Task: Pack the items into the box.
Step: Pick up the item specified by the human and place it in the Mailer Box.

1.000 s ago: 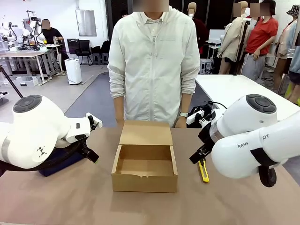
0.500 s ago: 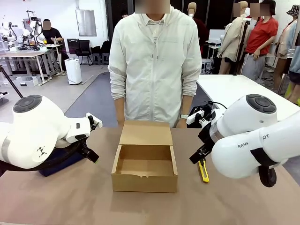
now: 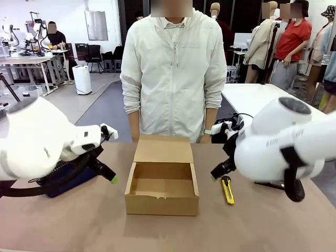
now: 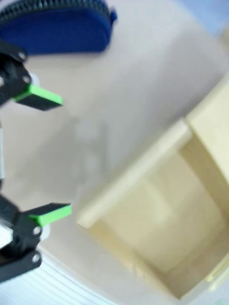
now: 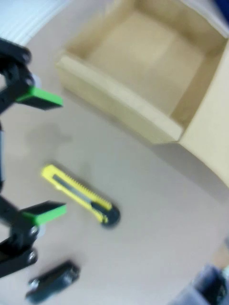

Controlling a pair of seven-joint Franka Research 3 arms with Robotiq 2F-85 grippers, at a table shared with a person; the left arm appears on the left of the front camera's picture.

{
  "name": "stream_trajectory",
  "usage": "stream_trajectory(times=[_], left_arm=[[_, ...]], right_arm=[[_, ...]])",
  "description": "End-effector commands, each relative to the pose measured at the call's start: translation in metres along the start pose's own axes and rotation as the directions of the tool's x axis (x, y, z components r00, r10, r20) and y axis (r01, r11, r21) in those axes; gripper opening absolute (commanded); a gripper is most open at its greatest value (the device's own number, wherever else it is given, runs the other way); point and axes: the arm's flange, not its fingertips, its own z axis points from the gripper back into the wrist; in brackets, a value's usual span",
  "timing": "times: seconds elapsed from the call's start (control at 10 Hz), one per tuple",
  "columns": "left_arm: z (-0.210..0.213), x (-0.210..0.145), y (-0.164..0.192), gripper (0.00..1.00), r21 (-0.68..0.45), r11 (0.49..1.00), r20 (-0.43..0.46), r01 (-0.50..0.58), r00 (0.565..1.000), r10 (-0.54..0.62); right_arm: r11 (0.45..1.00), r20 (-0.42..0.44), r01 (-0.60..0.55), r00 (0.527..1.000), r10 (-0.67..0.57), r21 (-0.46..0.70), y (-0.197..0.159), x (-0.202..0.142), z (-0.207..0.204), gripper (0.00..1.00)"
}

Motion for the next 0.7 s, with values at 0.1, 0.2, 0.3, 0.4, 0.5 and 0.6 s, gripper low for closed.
stream_trajectory(times=[0.1,0.2,0.3,0.4,0.5,0.6], left_arm=[[0.110,0.023,0.051,1.00,-0.259,0.933,-0.041,-0.250,0.968,0.248],[0.139,0.014,0.075,1.00,-0.324,0.898,-0.054,-0.299,0.953,0.298],[0.175,-0.003,0.109,1.00,-0.372,0.842,0.014,-0.391,0.905,0.426],[0.209,-0.036,0.142,1.00,-0.435,0.773,0.099,-0.461,0.829,0.550],[0.237,-0.078,0.172,1.00,-0.458,0.707,0.179,-0.539,0.723,0.667],[0.251,-0.122,0.192,1.00,-0.445,0.642,0.229,-0.624,0.614,0.755]], right_arm=[[0.902,0.022,0.336,0.935,-0.354,0.271,-0.067,0.018,0.117,1.00],[0.855,0.039,0.383,0.906,-0.422,0.349,-0.092,0.011,0.149,1.00],[0.783,0.023,0.446,0.863,-0.505,0.433,-0.122,-0.006,0.173,1.00],[0.723,0.053,0.487,0.811,-0.582,0.490,-0.160,-0.032,0.192,1.00],[0.619,0.043,0.551,0.726,-0.686,0.560,-0.198,-0.066,0.203,1.00],[0.515,0.065,0.602,0.610,-0.790,0.610,-0.227,-0.104,0.212,1.00]])
